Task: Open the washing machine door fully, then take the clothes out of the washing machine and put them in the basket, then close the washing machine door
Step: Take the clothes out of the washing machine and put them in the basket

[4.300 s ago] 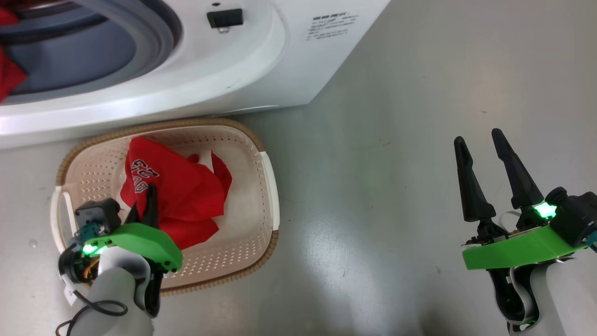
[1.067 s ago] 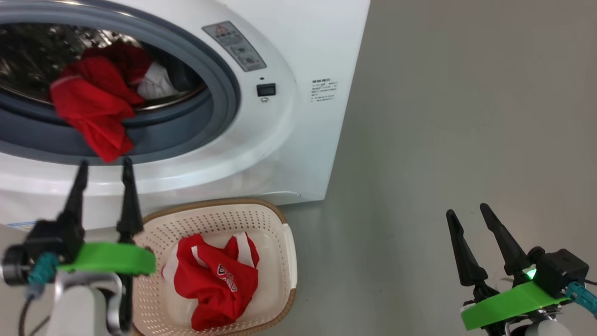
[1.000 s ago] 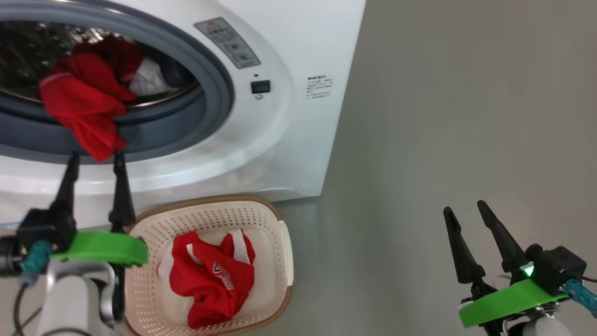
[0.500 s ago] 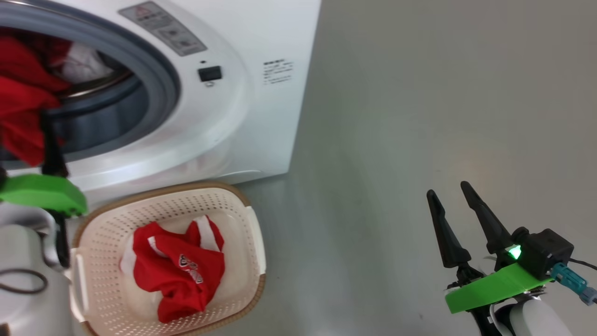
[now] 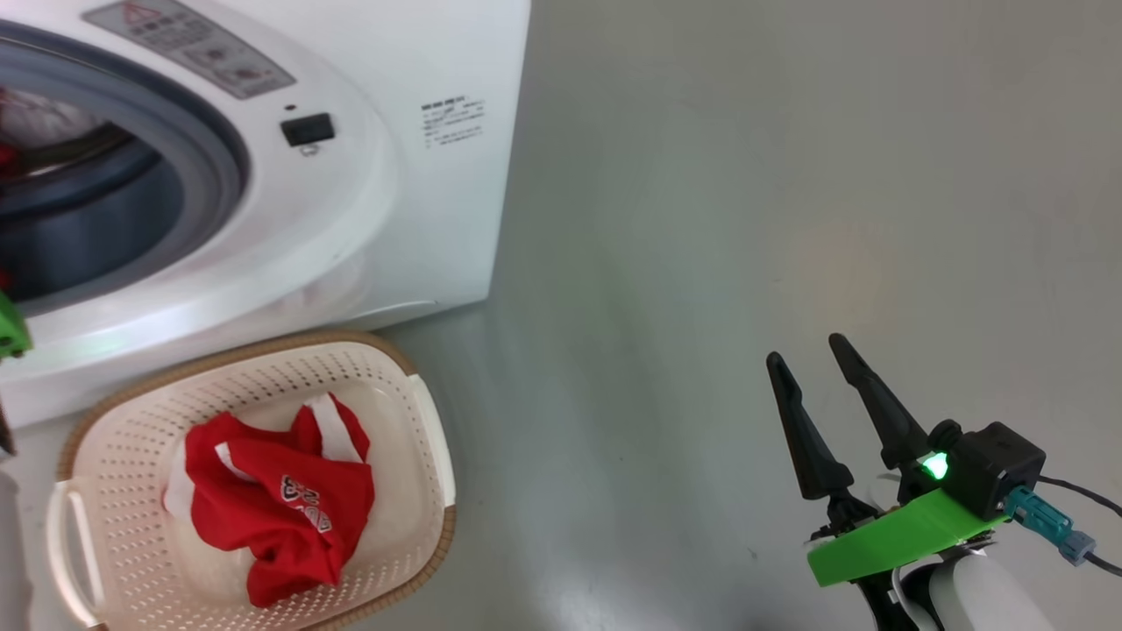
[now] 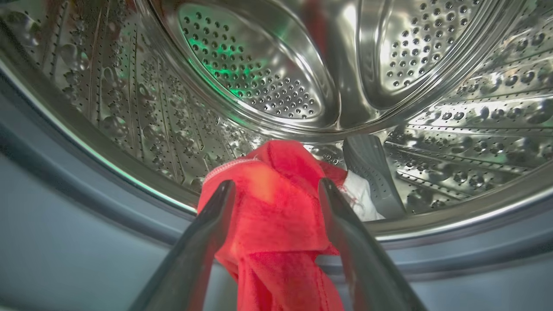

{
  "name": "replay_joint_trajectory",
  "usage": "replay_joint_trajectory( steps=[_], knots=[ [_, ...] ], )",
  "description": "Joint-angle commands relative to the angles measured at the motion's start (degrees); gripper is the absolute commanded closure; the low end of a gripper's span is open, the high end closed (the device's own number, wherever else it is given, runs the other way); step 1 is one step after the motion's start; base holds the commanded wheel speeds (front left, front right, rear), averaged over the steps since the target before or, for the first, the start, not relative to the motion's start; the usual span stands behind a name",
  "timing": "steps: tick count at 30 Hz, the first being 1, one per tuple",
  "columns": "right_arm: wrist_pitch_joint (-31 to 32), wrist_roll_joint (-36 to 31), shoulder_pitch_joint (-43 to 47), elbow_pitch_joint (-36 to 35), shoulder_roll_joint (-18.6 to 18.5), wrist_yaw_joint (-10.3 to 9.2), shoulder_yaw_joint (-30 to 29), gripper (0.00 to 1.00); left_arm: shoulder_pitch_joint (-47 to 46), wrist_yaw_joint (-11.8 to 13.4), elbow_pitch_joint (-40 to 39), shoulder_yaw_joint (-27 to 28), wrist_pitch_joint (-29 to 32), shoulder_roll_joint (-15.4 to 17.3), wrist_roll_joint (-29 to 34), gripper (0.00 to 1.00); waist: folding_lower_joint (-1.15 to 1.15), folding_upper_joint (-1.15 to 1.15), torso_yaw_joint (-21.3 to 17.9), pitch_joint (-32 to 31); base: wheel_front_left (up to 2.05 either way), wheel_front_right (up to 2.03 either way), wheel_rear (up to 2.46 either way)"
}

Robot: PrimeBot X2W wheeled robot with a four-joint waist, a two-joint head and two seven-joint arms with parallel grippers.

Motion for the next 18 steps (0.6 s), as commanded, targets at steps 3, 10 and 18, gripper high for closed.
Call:
replay_joint_trajectory(
  steps=[3, 10, 18],
  knots=[
    [-0.37, 0.24, -1.24, -1.57, -0.31, 0.29, 1.40, 0.00, -1.68, 0.98, 1.33, 1.04, -0.28, 4.18, 0.77, 0.00, 0.00, 0.00, -1.23, 2.20, 0.00, 0.00, 0.00],
    [-0.37, 0.18, -1.65, -1.93, -0.38, 0.29, 1.12, 0.00, -5.07, 1.11, 7.18, -0.25, -0.28, 5.49, 0.83, 0.00, 0.00, 0.00, -1.25, 3.98, 0.00, 0.00, 0.00],
    [-0.37, 0.14, -2.13, -2.12, -0.34, 0.29, 1.36, 0.00, -6.05, 0.77, 9.41, -1.32, -0.28, 5.78, 0.48, 0.93, 0.00, 0.00, -1.20, 4.20, 0.00, 0.00, 0.00]
  ],
)
